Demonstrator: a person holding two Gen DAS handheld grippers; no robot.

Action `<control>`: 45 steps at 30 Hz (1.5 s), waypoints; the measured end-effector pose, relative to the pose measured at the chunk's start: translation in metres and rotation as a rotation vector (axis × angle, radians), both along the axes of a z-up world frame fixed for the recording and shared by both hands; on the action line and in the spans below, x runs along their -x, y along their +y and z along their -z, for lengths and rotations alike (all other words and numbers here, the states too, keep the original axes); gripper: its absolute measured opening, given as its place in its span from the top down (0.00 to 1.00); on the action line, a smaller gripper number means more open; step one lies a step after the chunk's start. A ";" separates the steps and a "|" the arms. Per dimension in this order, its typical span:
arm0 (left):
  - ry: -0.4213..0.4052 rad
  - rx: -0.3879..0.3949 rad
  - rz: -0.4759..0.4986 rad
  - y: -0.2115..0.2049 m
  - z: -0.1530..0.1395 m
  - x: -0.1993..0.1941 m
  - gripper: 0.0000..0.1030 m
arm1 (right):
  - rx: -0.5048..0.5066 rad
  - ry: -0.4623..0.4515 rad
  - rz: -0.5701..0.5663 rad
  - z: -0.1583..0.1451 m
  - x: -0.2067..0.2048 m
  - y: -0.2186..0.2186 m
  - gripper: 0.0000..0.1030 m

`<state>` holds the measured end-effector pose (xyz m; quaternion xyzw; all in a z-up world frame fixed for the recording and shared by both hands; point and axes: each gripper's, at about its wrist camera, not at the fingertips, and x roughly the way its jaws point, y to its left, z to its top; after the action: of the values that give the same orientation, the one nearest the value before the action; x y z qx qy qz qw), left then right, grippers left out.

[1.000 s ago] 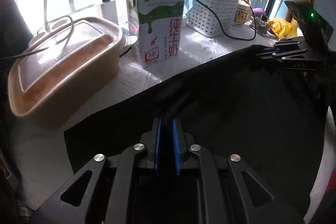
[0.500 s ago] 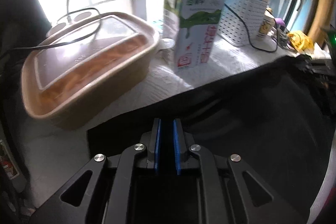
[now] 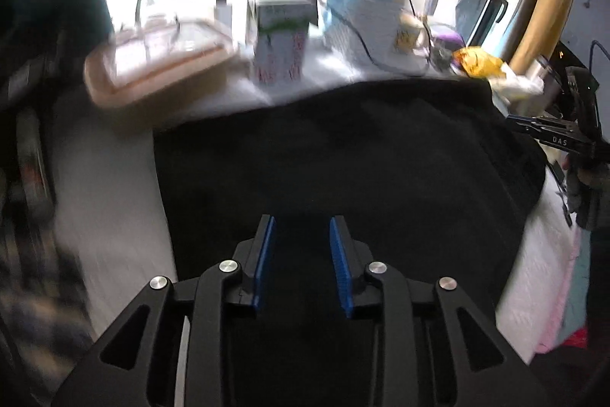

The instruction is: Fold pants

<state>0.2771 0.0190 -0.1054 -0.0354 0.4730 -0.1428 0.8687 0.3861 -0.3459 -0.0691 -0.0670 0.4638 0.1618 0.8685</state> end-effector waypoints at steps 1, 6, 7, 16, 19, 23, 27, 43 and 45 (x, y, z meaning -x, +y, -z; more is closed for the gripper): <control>0.021 0.001 -0.006 -0.001 0.005 0.007 0.72 | 0.003 0.016 -0.009 0.005 0.011 0.002 0.83; 0.069 -0.020 -0.027 -0.003 0.026 0.038 0.72 | 0.066 0.058 -0.023 0.036 0.041 0.016 0.84; 0.065 -0.038 -0.024 -0.004 0.025 0.042 0.72 | 0.096 0.060 -0.012 0.043 0.046 0.013 0.84; -0.029 -0.140 0.009 0.000 0.028 0.057 0.69 | 0.062 0.030 0.074 0.032 0.070 -0.025 0.83; -0.027 -0.147 -0.029 0.017 0.029 0.055 0.69 | 0.068 0.026 0.092 0.034 0.077 -0.034 0.83; -0.017 -0.144 -0.132 0.038 0.016 0.048 0.69 | 0.080 0.024 0.115 0.031 0.087 -0.038 0.83; -0.120 -0.054 -0.145 0.040 -0.018 0.053 0.67 | 0.088 -0.050 0.140 0.002 0.104 -0.038 0.54; -0.116 0.059 -0.051 -0.004 -0.020 0.071 0.51 | -0.149 -0.045 0.428 0.003 0.140 -0.084 0.00; -0.087 0.056 -0.076 0.000 -0.012 0.070 0.51 | -0.155 -0.031 0.459 0.010 0.139 -0.086 0.00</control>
<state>0.2073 0.0190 -0.0933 -0.0716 0.4288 -0.1241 0.8920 0.2468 -0.4317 -0.0796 0.1046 0.4395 -0.0055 0.8921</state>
